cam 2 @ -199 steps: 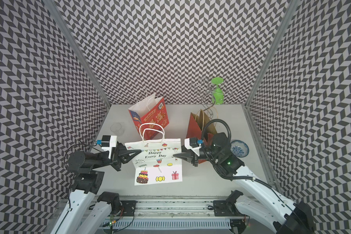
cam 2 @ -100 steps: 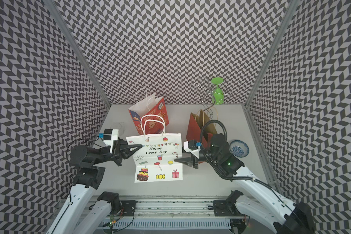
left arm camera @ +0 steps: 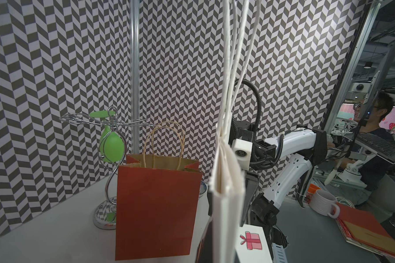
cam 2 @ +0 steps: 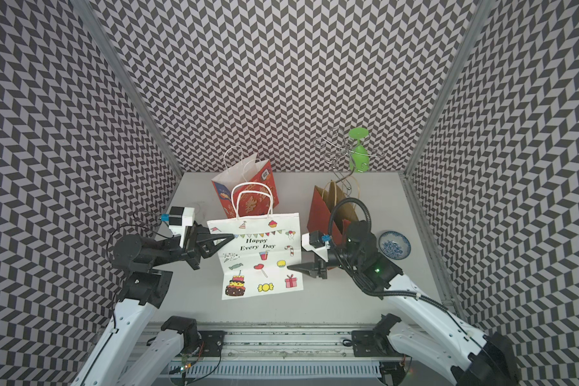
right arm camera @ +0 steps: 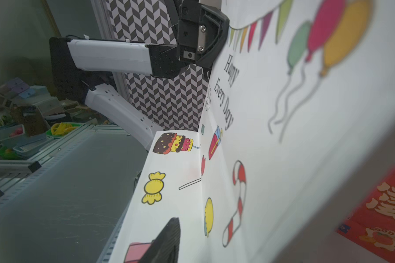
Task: Put away the paper bag
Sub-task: Press the paper bag.
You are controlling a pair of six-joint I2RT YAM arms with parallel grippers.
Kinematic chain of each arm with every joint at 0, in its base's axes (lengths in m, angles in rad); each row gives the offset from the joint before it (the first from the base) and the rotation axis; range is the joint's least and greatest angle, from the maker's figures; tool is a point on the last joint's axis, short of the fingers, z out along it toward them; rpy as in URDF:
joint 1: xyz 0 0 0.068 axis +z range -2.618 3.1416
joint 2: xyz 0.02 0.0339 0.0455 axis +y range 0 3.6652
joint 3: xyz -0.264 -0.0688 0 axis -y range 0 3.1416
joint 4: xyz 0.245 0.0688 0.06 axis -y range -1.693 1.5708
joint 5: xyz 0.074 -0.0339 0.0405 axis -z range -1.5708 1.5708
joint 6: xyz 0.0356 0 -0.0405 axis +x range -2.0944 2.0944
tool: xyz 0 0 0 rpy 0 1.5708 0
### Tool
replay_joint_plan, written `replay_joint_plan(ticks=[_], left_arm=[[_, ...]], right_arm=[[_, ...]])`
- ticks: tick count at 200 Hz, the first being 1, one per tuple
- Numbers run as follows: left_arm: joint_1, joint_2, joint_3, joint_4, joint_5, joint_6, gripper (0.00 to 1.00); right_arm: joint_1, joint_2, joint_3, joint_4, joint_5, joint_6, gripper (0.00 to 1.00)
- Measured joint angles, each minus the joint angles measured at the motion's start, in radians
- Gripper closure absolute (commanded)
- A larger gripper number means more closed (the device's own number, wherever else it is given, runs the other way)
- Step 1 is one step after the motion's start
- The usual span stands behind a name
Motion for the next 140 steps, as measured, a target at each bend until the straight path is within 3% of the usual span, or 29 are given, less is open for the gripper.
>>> replay_joint_plan(ticks=[22, 57, 93, 101, 116, 131, 140], left_arm=[[0.000, 0.000, 0.024, -0.001, 0.002, 0.003, 1.00], [0.000, -0.002, 0.028, -0.002, 0.006, 0.008, 1.00], [0.000, 0.000, 0.049, -0.044, 0.008, 0.036, 1.00], [0.000, 0.002, 0.059, -0.062, 0.009, 0.047, 1.00], [0.000, 0.002, 0.069, -0.076, 0.008, 0.061, 1.00], [0.001, 0.002, 0.076, -0.079, 0.007, 0.068, 1.00], [0.001, 0.002, 0.076, -0.081, 0.007, 0.072, 1.00]], right_arm=[[0.000, -0.010, -0.006, -0.008, 0.014, 0.001, 0.59], [0.000, -0.018, -0.006, -0.011, -0.002, 0.015, 0.99], [0.000, -0.021, -0.005, -0.025, -0.010, 0.023, 1.00], [0.000, -0.024, -0.005, -0.025, -0.009, 0.024, 0.88], [0.000, -0.037, 0.003, -0.032, -0.005, 0.040, 0.52], [-0.003, -0.067, 0.008, -0.031, 0.008, 0.055, 0.32], [-0.005, -0.098, 0.008, -0.030, 0.032, 0.060, 0.27]])
